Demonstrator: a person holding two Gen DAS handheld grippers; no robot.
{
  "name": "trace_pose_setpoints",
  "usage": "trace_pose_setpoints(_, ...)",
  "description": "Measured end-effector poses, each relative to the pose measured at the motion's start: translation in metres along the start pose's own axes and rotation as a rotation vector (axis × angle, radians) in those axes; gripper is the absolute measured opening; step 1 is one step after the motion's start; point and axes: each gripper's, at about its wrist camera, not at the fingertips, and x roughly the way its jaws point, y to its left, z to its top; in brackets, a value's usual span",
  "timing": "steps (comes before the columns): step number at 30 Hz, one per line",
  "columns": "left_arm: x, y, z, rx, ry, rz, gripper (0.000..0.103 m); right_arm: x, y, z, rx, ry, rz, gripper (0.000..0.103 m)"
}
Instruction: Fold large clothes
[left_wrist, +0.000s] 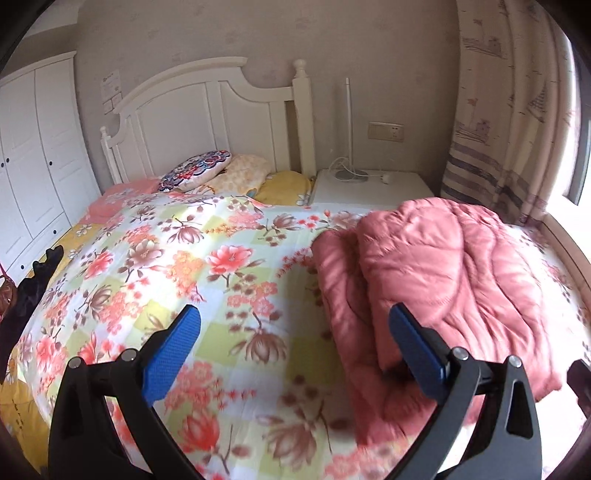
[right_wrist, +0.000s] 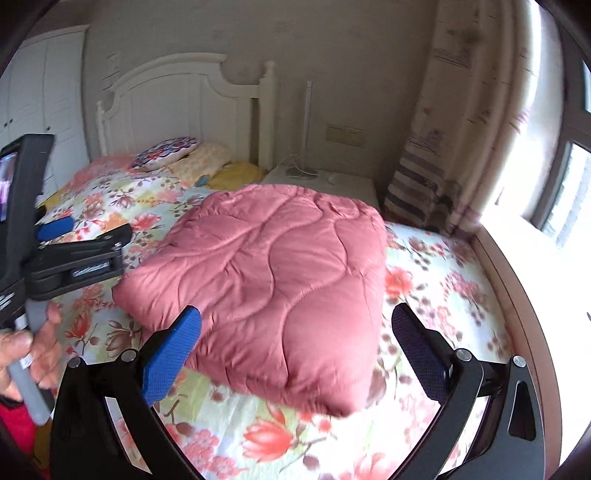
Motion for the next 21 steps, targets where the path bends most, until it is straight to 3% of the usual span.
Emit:
trace_pose_setpoints(10,-0.058,-0.007,-0.03,0.013,-0.029,-0.043,0.101,-0.025,-0.007,-0.037,0.118,0.026,-0.014,0.099)
trace_pose_setpoints(16,-0.079,-0.007,-0.051,0.026,-0.03,-0.055,0.101,-0.037,-0.004,-0.055,0.143,0.026,0.004,0.099)
trace_pose_setpoints(21,-0.093,-0.004,-0.066,0.017,-0.03,-0.068,0.101,-0.034,-0.007,-0.065,0.193,0.077,0.05,0.099)
